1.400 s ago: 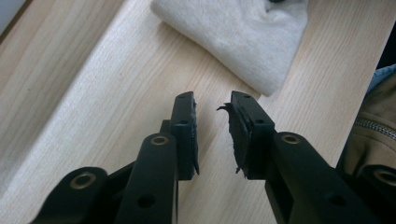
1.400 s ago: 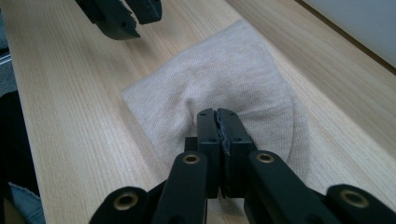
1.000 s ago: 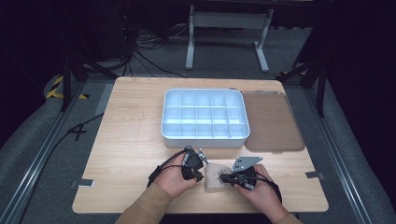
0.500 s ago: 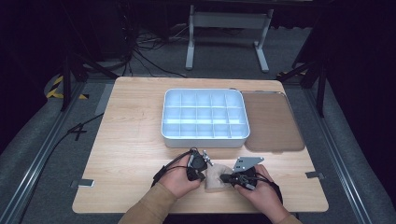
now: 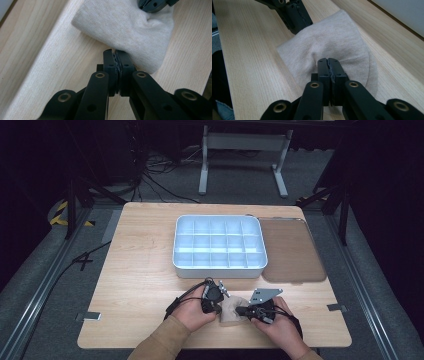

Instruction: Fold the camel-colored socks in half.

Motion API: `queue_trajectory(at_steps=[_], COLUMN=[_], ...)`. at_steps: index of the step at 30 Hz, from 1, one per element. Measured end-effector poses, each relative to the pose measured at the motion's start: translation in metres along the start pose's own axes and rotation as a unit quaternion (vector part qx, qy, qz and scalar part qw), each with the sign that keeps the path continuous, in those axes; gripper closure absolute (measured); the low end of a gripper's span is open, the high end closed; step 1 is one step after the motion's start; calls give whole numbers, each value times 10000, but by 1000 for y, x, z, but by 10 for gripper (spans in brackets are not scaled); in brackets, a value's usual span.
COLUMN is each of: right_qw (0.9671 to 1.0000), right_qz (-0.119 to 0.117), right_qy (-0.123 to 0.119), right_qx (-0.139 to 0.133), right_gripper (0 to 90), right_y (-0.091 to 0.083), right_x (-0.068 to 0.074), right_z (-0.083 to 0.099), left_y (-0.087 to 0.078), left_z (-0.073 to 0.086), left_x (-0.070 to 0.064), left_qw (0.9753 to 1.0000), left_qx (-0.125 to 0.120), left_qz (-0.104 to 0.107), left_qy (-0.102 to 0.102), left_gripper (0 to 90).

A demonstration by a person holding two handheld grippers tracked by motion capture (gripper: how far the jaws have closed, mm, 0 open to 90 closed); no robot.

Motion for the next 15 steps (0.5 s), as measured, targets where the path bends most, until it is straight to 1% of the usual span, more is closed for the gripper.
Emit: queue_trajectory(at_steps=[3, 4, 7, 8, 9, 10, 11, 14, 15], right_qw=[10000, 10000, 10000, 10000, 10000, 10000, 10000, 10000, 10000], right_qz=[-3, 1, -3, -5, -2, -3, -2, -1, -2], right_qy=[5, -2, 3, 2, 0, -11, -10, -1, -10], right_qx=[-3, -1, -3, -7, -5, -10, -8, -3, -7], right_gripper=[892, 892, 892, 892, 892, 892, 892, 892, 892], right_y=[0, 0, 0, 0, 0, 0, 0, 0, 0], right_x=[0, 0, 0, 0, 0, 0, 0, 0, 0], right_z=[0, 0, 0, 0, 0, 0, 0, 0, 0], left_y=[-2, -3, -5, -5, -6, -7, -8, -10, -11], left_z=[-2, -3, -6, -7, -8, -9, -10, -14, -15], left_x=[-1, -1, -3, -4, -4, -6, -5, -8, -8], left_qw=[9999, 9999, 9998, 9997, 9995, 9994, 9993, 9988, 9987], left_qx=[-105, -125, -198, -248, -278, -323, -337, -454, -453], left_qz=[10, -9, 22, 30, 10, 38, 15, -16, -28], left_qy=[9, 44, 83, 66, 117, 85, 144, 164, 230], left_gripper=[877, 877, 877, 877, 877, 877, 877, 876, 877])
Point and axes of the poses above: each handheld gripper's, and its own axes: y roughly forward along the jaws, z roughly out of its underside, x roughly to its left, the point moved 6 cm from there along y, roughly forward along the jaws, and after that the axes turned 1 degree about -x, right-handed, at the moved point
